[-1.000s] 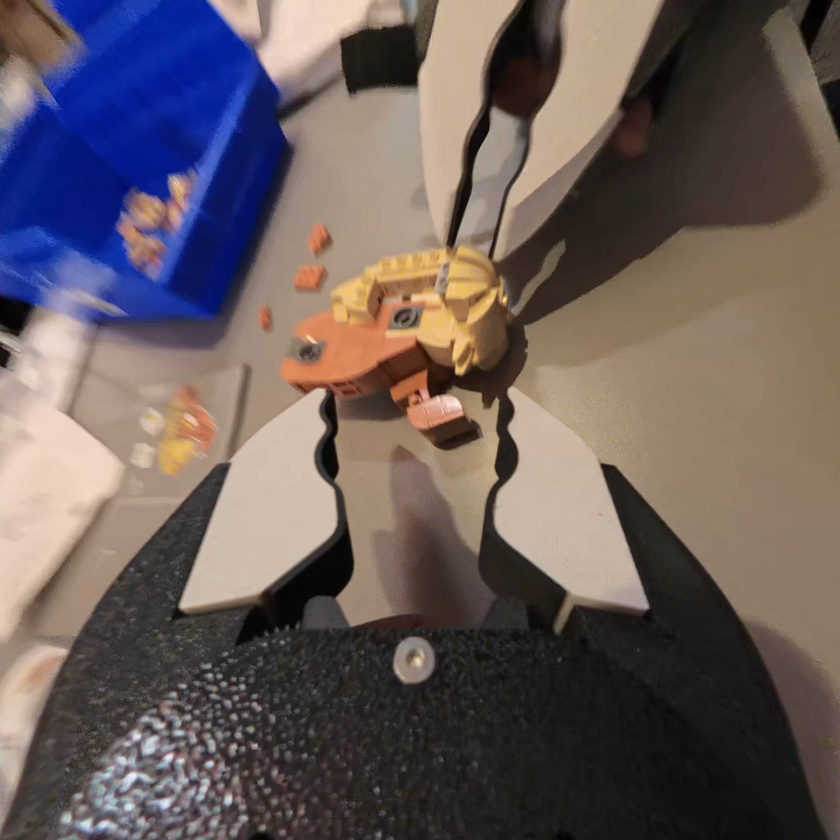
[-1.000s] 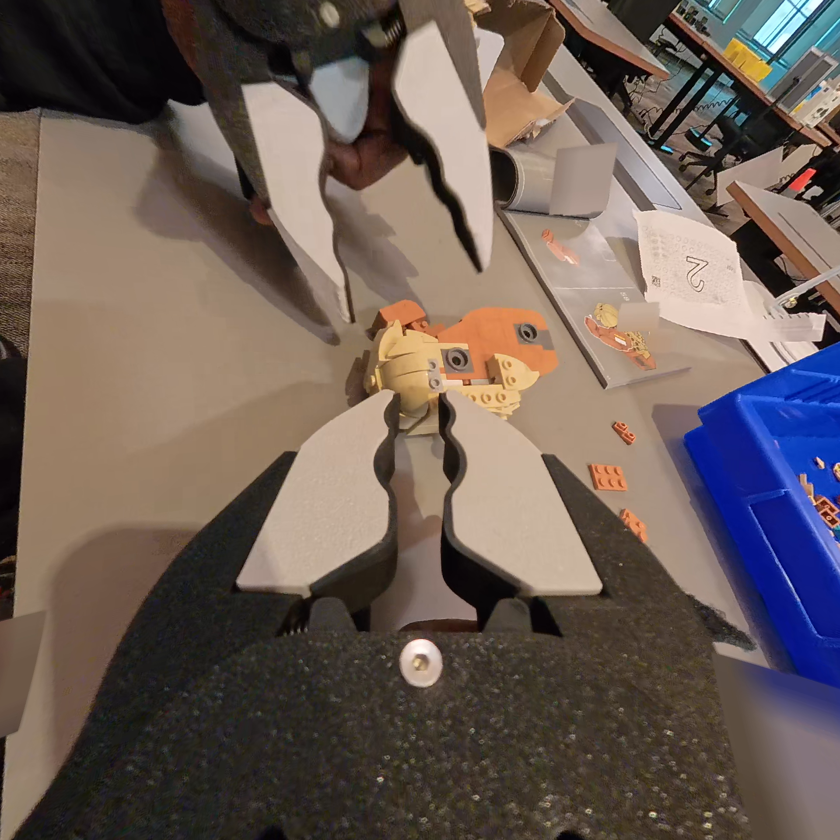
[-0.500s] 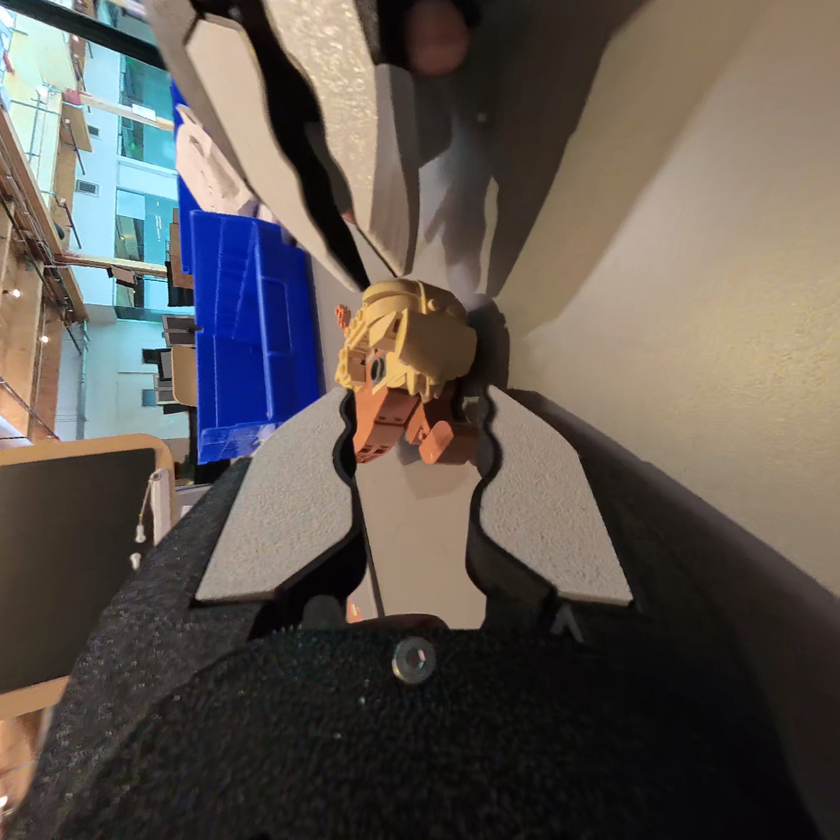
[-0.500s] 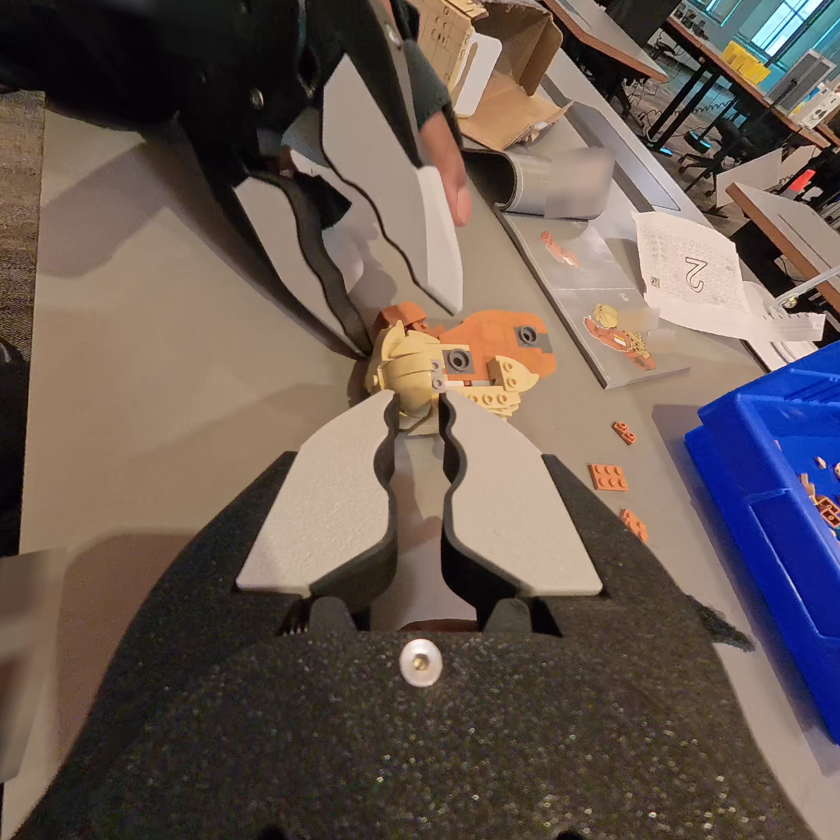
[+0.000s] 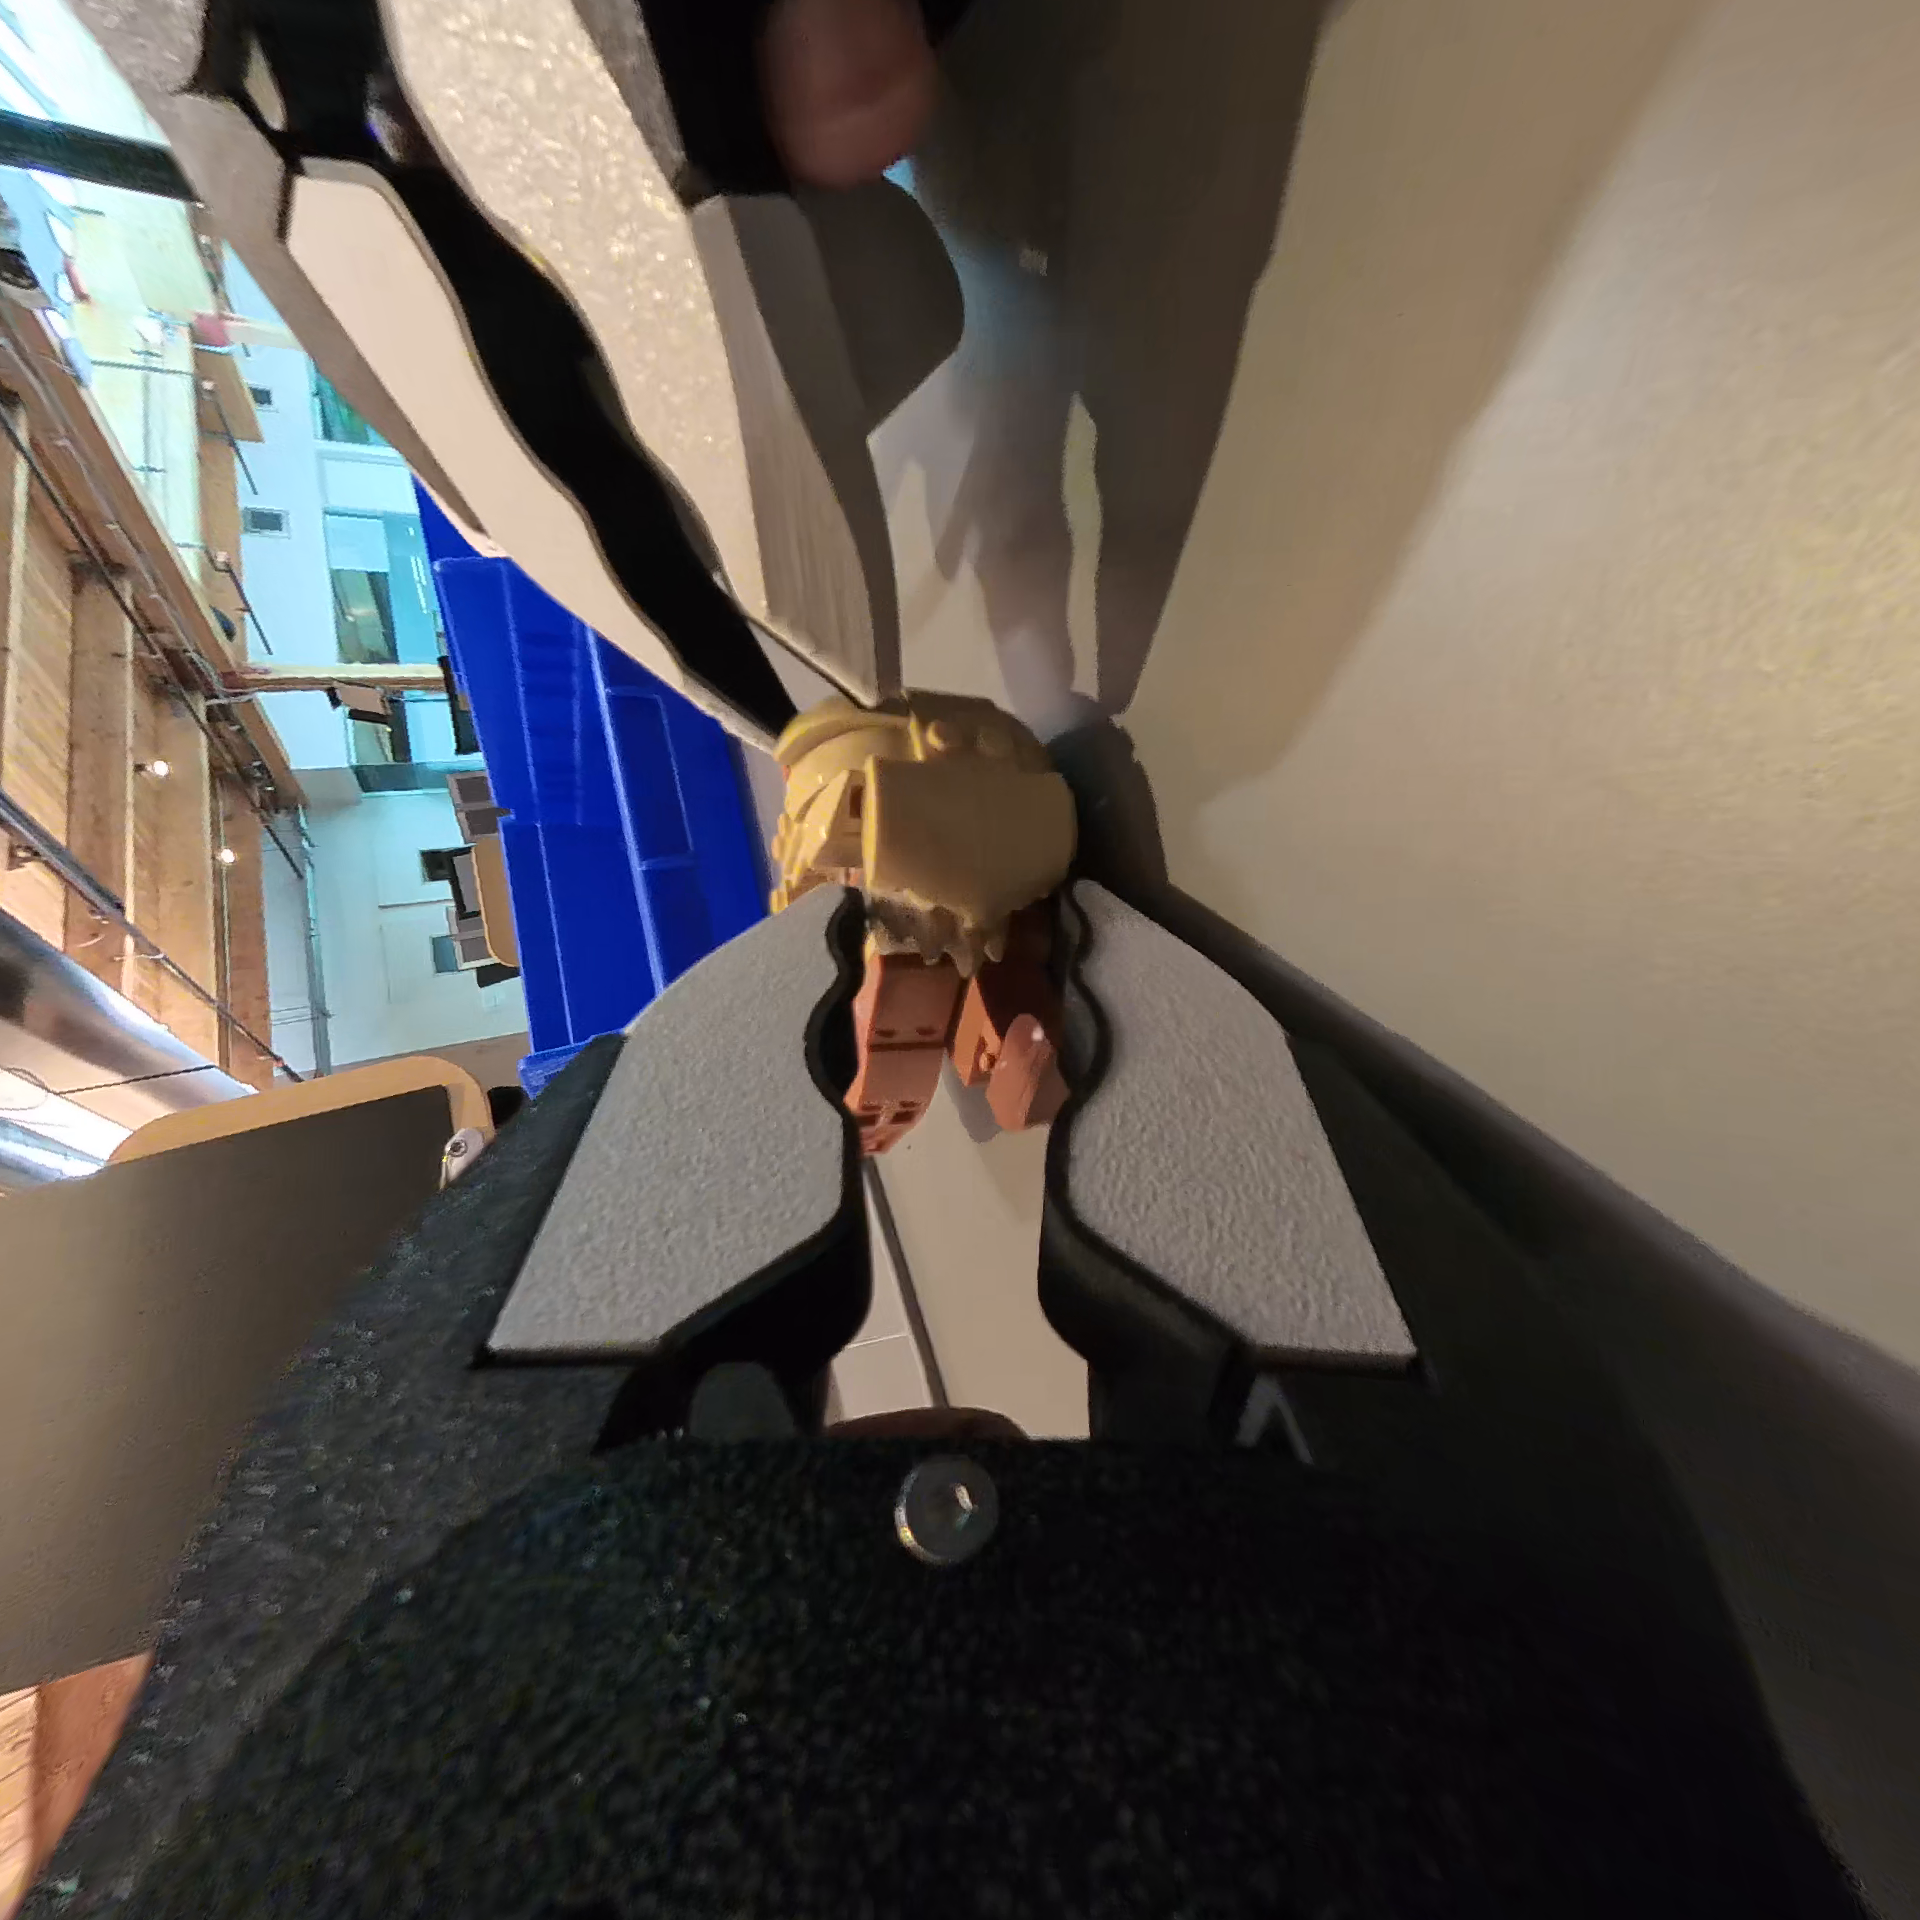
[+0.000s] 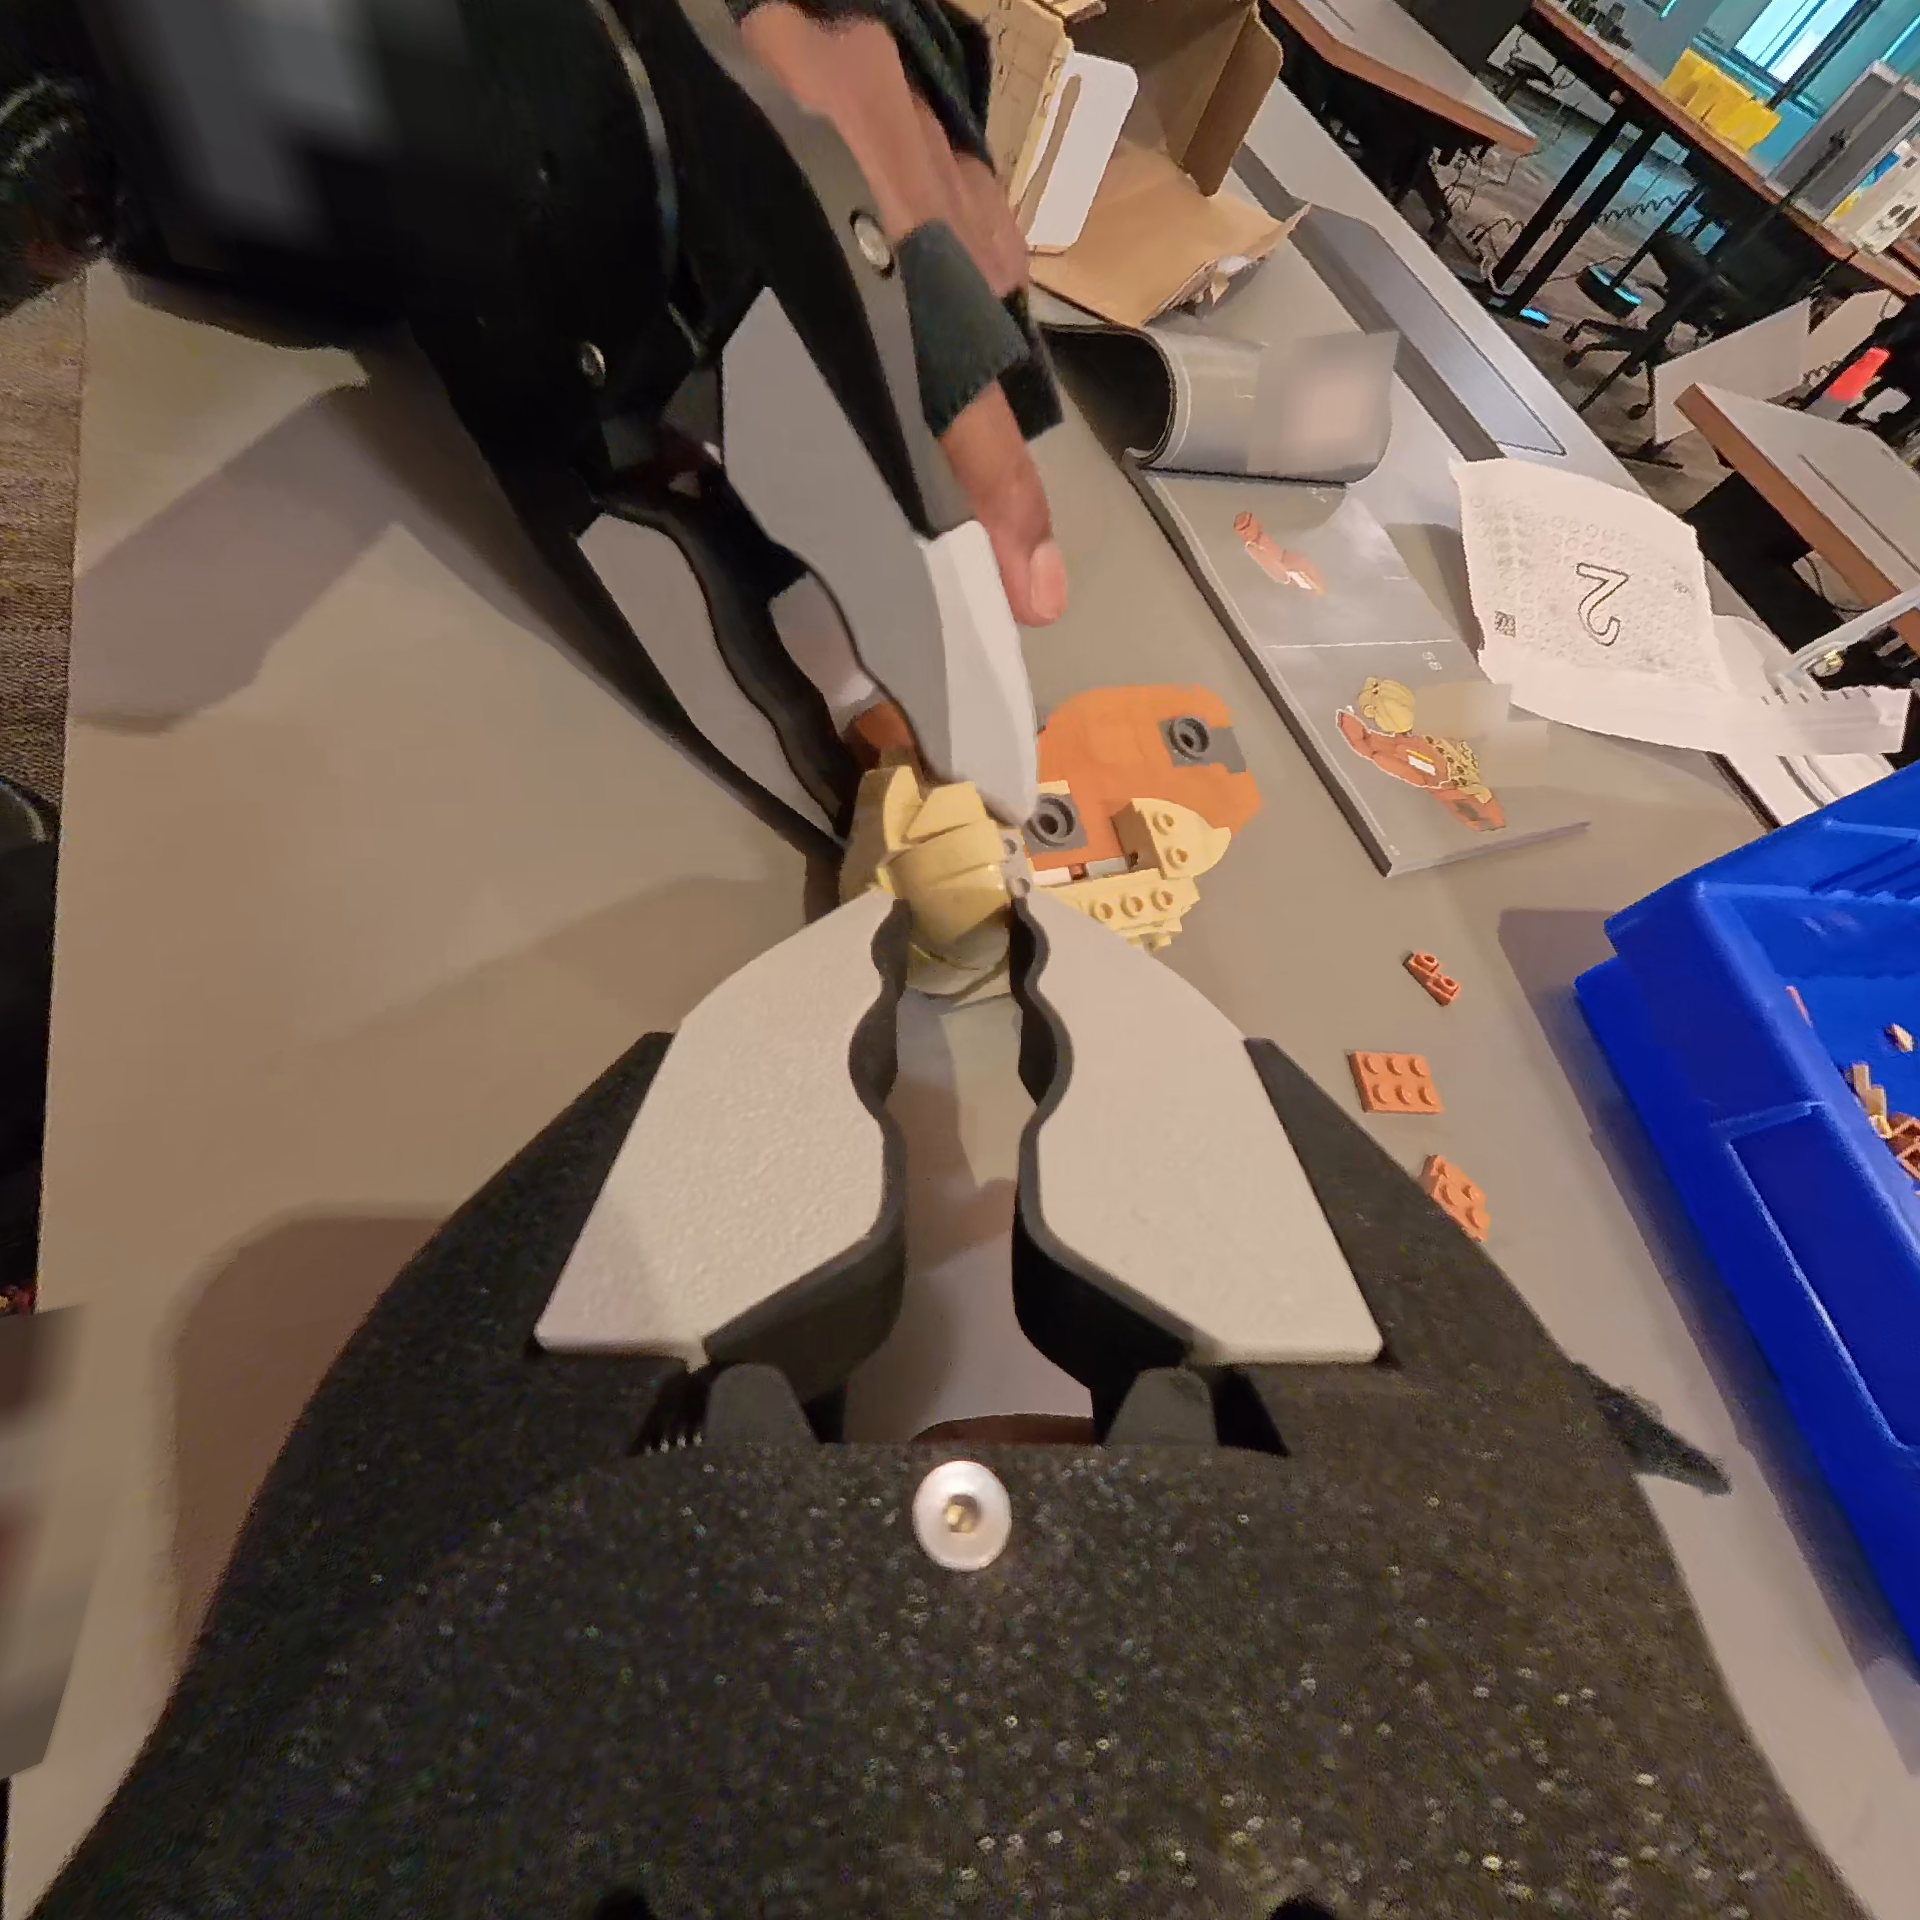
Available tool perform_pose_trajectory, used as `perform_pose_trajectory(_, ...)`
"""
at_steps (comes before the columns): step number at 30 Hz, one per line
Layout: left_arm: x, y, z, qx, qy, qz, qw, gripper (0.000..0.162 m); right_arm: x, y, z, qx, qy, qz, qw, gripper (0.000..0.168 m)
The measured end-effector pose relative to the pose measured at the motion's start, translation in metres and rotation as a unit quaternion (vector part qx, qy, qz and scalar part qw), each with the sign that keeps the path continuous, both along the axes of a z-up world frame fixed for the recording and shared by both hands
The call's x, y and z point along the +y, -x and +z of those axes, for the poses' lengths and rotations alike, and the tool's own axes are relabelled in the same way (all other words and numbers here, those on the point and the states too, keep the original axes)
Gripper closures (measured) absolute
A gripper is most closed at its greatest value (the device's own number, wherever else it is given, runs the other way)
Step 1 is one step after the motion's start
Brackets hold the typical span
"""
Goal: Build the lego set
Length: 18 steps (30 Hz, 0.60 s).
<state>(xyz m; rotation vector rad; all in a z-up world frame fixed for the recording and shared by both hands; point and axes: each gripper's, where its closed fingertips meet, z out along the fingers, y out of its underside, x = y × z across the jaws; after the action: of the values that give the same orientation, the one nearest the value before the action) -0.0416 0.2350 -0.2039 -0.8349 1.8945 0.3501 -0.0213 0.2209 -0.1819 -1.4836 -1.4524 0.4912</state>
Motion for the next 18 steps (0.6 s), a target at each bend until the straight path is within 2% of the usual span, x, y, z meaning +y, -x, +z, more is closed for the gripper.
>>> perform_pose_trajectory(18, 0.0017, -0.0037, 0.0042, -0.086, 0.042, -0.001, 0.995, 0.131, 0.0073, 0.0002, 0.0072, 0.019, -0.009, 0.003, 1.0, 0.149)
